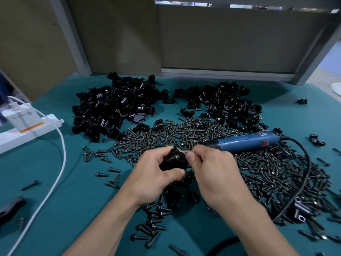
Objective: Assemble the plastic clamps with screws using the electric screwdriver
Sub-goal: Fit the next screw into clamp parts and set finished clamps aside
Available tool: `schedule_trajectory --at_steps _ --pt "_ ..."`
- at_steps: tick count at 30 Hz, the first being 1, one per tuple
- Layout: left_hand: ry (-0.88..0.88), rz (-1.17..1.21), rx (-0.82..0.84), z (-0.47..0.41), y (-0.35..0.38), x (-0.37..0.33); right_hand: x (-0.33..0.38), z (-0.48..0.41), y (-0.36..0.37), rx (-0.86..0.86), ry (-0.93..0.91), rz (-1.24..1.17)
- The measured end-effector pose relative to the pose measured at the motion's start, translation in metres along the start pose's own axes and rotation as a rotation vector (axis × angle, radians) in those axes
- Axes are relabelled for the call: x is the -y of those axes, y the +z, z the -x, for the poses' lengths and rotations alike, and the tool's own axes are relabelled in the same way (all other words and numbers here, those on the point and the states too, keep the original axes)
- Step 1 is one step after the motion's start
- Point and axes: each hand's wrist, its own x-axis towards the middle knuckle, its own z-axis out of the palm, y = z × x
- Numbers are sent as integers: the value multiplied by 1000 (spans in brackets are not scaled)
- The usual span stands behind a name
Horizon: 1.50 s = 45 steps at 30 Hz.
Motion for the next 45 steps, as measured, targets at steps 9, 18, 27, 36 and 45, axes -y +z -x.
schedule_trajectory --at_steps 9,18,27,36,45 --pt "-1 -101 -27 1 2 -1 -9 -1 -10 86 -57 -154" --pt "22 -221 -88 5 6 -1 -10 -3 -17 155 -40 -176" --pt "88 -262 -142 4 2 -4 -7 -8 -2 113 56 -179" --pt "103 -208 -89 1 -1 -5 -13 -1 -11 -3 -230 -93" --pt "18 -107 -65 -1 -1 0 -6 -4 -12 -41 -147 -126"
